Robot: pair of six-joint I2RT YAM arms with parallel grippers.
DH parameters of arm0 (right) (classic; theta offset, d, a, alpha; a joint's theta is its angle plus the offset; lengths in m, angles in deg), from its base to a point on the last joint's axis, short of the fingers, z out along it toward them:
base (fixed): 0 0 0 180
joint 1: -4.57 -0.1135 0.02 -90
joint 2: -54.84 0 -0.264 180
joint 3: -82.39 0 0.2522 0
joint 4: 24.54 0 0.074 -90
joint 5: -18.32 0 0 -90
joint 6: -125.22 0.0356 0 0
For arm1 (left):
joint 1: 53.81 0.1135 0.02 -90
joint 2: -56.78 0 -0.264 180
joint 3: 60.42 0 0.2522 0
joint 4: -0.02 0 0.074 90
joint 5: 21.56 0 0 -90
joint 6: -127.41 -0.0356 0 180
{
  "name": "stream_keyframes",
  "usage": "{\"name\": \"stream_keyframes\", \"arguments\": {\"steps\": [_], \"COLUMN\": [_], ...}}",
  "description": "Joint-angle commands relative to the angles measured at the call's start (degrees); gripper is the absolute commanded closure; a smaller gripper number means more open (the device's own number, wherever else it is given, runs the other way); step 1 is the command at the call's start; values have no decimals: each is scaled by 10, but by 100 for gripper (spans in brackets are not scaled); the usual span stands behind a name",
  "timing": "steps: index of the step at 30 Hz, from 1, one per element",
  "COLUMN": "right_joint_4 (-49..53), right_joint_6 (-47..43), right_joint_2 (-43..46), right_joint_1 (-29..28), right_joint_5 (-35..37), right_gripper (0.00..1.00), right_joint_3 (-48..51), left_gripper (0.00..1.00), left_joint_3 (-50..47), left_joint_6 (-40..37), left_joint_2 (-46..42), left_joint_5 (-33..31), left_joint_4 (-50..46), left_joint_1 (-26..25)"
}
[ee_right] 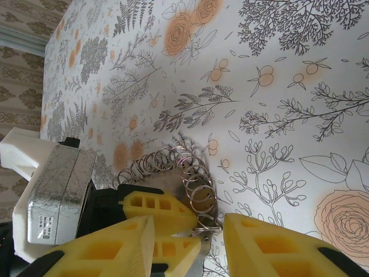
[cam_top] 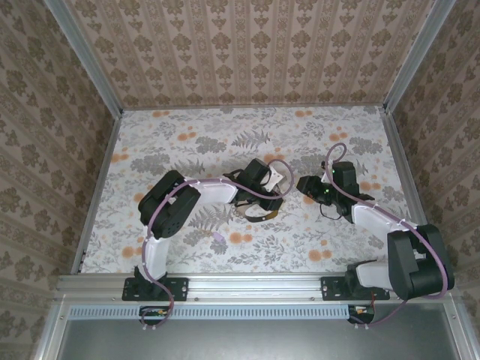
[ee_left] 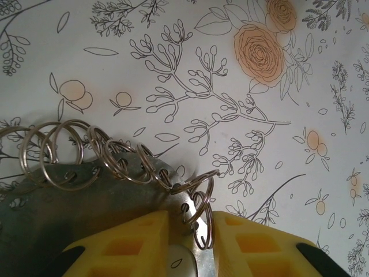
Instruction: Put the keys on the keyring
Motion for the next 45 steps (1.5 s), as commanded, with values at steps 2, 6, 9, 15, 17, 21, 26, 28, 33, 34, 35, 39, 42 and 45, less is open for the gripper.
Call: {"name": "stream_keyframes", "arguments": {"steps": [2,6,9,15,17,21,26,28,33,34,35,39,42,45], "right_joint_4": [-13,-15,-17,-19,-19,-18,-11,-9,-11,-14,-22,-62,-112,-149], "right_joint_6": [-5,-5,-6,-6,-6,-6,-5,-4,-3,-2,-1,14,37,55], "right_joint_2": [-4,-6,-6,-6,-6,-4,7,14,35,37,39,38,34,35], "right_joint_1": [0,0,-1,0,-1,0,-1,-1,-1,-2,-2,-6,-11,-17], "right_joint_5": [-14,-13,-15,-15,-16,-22,-31,-38,-73,-80,-90,-133,-166,-184], "right_gripper": [62,62,62,62,62,62,62,62,62,62,62,62,62,62], "right_joint_3": [4,6,8,10,10,10,9,8,0,-3,-6,-17,-24,-34], "left_gripper": [71,68,69,76,83,99,100,100,100,100,100,100,100,100], "left_joint_3": [14,15,19,26,30,35,37,35,26,24,21,10,-4,-13], "left_joint_6": [6,6,6,6,5,1,-12,-20,-44,-48,-53,-68,-75,-79], "left_joint_2": [-1,-2,0,7,9,10,-2,-16,-70,-81,-94,-144,-182,-215], "left_joint_5": [-12,-15,-17,-26,-29,-26,-19,-16,0,5,9,29,41,56], "left_joint_4": [-12,-14,-17,-24,-26,-27,-37,-44,-58,-59,-61,-61,-53,-50], "left_joint_1": [-8,-11,-13,-13,-14,-14,-13,-13,-1,2,7,24,36,51]}}
